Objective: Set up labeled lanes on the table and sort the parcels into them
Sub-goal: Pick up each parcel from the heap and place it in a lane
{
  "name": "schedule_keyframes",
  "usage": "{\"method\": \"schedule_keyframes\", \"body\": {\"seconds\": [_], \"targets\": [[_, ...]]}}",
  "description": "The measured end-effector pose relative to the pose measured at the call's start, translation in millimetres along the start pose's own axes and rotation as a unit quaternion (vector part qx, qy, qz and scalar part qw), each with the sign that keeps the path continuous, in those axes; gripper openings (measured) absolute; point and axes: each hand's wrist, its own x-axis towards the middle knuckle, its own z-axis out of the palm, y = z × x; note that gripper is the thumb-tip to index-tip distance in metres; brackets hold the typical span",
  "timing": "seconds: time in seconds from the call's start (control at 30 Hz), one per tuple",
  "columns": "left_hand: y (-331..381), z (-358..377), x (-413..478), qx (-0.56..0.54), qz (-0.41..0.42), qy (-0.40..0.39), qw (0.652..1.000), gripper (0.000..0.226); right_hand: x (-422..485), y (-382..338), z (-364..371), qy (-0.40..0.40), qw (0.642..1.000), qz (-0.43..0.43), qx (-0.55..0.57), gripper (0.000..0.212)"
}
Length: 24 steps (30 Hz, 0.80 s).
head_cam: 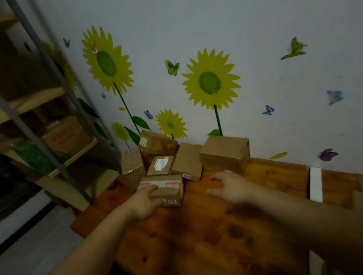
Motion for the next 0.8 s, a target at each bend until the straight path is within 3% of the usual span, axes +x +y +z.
{"method": "schedule_keyframes", "body": {"seconds": [0.27, 0.5, 0.63, 0.8], "targets": [[-69.0, -30.0, 113.4, -0.026, 0.002, -0.033, 0.999, 0.061, 93.4, -36.7, 46.1, -0.039, 0.996, 0.063, 0.048, 0.062], [-129.6, -29.4, 224.1, -0.075, 0.020, -0.125, 0.989, 0.032, 156.6, -66.2, 103.4, 0.015, 0.963, 0.153, 0.219, 0.014], [-152.3, -23.3, 259.7, -0.124, 0.027, -0.187, 0.974, 0.005, 176.8, -77.2, 140.8, 0.057, 0.916, 0.180, 0.353, 0.026], [-163.7, -19.2, 271.1, -0.204, -0.038, -0.243, 0.948, 0.034, 172.1, -93.5, 171.0, 0.055, 0.877, 0.224, 0.421, 0.041]]}}
